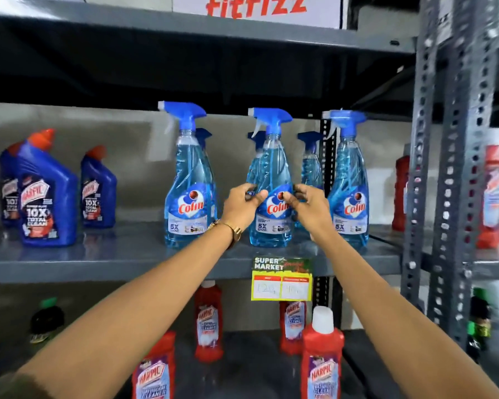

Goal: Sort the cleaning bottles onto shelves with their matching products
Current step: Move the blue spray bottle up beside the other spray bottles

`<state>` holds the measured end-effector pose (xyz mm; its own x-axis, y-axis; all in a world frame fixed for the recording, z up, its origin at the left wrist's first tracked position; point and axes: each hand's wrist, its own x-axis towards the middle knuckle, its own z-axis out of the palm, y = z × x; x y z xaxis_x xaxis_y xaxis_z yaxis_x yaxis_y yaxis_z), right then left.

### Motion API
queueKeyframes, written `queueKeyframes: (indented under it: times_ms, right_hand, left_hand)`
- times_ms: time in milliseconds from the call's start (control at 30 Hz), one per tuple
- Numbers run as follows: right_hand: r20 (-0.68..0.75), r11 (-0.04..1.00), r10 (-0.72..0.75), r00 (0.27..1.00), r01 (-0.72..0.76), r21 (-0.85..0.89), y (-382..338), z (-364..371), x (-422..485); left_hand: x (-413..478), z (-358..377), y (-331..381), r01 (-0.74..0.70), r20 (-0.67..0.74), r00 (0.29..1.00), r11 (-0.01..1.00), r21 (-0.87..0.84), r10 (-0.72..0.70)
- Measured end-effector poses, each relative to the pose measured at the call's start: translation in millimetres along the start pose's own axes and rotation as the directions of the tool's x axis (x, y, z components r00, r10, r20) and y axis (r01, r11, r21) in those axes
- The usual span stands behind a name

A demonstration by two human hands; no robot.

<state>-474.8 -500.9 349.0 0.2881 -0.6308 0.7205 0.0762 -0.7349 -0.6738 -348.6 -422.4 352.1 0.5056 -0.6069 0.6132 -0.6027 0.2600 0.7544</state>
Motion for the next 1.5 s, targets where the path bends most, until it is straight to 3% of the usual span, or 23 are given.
queueKeyframes:
  times_ms: [800, 1267, 1367, 1433, 1500]
  right_hand:
    - [0.061, 0.999, 0.03, 0.998, -0.033, 0.043, -9.0, -16.0, -4.8]
    - [0.076, 0.989, 0.002, 0.997, 0.009, -0.145, -10.7, -16.9, -7.1]
    - [0.07, 0.928, -0.067, 0.995, 0.088, -0.361, -8.8, -9.8, -16.5]
    - [-0.027, 0.819, -0.233, 0.972, 0.181, -0.545, -6.6, -13.0, -30.0]
    - [-0.118, 0.73, -0.439, 0.891, 0.276, -0.625, -13.0, -18.7, -48.7]
  left_hand:
    - [-2.9, 1.4, 6.1, -0.031, 0.006, 1.0, 0.992, 0.123, 0.031]
    - [0.1, -7.9, -3.0, -0.049, 0.05, 0.998, 0.99, 0.13, 0.043]
    - [-13.4, -16.3, -0.6, -0.013, 0.039, 0.999, 0.994, 0.108, 0.009]
    - [-25.3, -18.7, 3.8, -0.027, 0.034, 0.999, 0.997, 0.079, 0.024]
    - [-45.3, -24.3, 10.7, -0.1, -0.009, 0.995, 0.993, 0.069, 0.101]
